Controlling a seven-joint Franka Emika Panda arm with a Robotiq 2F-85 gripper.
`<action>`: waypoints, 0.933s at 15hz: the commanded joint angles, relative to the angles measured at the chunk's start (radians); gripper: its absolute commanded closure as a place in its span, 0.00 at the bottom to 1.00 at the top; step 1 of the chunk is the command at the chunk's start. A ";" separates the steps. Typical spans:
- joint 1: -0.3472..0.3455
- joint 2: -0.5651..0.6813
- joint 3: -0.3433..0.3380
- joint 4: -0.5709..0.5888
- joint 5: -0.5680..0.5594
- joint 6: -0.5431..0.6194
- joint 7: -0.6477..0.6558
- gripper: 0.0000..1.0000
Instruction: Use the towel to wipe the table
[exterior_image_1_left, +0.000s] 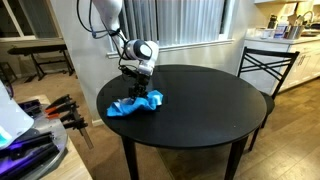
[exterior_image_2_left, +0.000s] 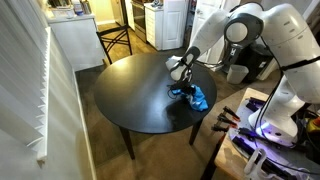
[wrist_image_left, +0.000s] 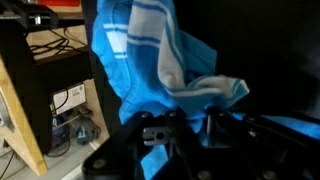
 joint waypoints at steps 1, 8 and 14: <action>0.087 0.118 0.060 0.084 -0.054 -0.057 -0.006 0.94; 0.234 0.282 0.138 0.330 -0.109 -0.307 0.033 0.94; 0.274 0.369 0.181 0.565 -0.031 -0.386 0.149 0.94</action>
